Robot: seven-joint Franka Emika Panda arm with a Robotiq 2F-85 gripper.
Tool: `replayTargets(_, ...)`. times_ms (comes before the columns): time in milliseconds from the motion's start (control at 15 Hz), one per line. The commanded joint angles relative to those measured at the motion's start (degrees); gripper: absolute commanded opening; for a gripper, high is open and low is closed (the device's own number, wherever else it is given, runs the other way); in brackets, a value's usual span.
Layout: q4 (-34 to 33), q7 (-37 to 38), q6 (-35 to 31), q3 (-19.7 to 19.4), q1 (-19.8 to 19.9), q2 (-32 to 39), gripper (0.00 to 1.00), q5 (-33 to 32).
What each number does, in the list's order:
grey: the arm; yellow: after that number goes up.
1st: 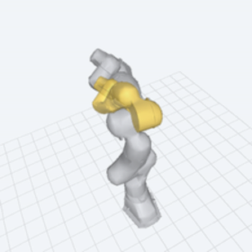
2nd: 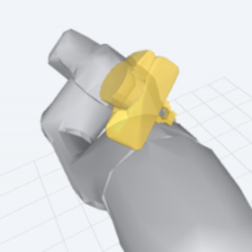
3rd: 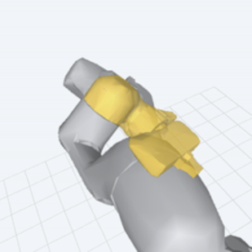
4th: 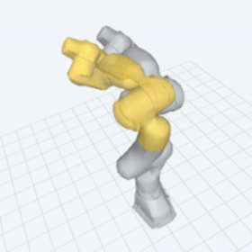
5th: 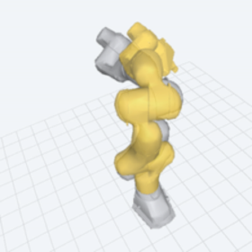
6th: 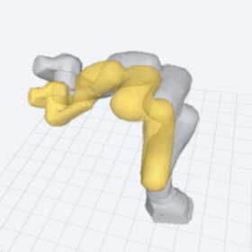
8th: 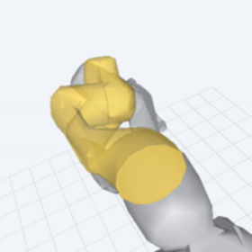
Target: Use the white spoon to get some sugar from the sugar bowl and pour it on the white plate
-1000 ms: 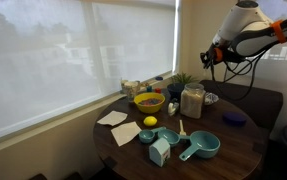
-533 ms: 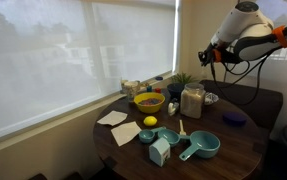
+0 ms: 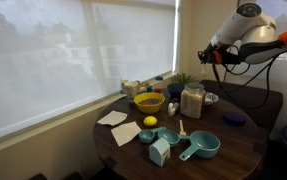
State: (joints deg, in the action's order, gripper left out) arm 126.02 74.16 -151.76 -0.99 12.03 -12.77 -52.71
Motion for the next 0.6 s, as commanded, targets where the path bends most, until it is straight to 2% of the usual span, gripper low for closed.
replayTargets(0,2.4,5.8,-1.1,1.8,1.0,-3.1,0.03,-8.1)
replayTargets(533,5.5,14.6,-0.6,3.4,1.1,-6.6,0.03,-23.0)
